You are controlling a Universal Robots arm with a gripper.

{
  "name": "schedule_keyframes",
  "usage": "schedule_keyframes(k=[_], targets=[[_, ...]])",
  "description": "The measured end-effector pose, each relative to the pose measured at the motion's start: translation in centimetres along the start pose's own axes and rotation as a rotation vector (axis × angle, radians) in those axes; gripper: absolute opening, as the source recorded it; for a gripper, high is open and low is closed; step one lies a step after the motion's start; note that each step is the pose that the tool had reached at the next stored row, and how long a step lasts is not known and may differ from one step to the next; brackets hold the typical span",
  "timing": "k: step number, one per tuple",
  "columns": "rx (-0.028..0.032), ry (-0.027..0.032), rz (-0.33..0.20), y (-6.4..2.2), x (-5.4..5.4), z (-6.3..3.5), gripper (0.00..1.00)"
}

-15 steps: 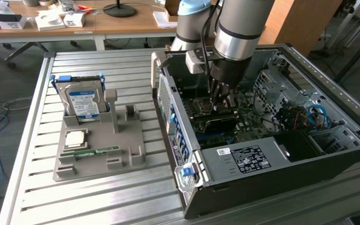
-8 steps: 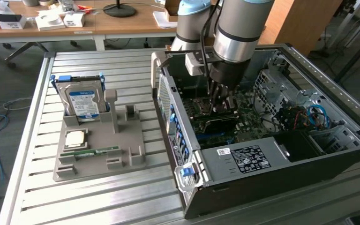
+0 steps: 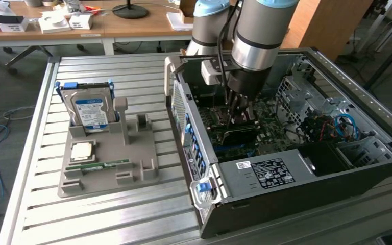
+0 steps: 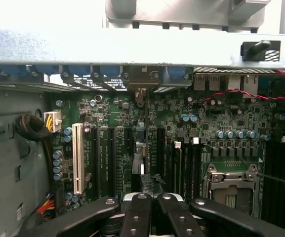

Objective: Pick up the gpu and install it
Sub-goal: 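Press down on the gpu until it lock into place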

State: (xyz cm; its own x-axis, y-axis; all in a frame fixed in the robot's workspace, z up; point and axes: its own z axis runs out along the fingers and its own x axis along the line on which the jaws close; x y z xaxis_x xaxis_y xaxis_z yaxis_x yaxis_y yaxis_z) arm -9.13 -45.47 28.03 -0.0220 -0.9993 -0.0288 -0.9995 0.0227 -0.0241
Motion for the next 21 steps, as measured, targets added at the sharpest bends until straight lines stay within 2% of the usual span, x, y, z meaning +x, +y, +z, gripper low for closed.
schedule_keyframes(k=[12, 17, 21], targets=[[0.0002, -0.0005, 0.000, 0.13, -0.09, 0.31, 0.11], [0.0007, -0.0004, 0.000, 0.67, -0.12, 0.56, 0.11], [0.0010, -0.0003, 0.000, 0.78, -0.12, 0.81, 0.11]])
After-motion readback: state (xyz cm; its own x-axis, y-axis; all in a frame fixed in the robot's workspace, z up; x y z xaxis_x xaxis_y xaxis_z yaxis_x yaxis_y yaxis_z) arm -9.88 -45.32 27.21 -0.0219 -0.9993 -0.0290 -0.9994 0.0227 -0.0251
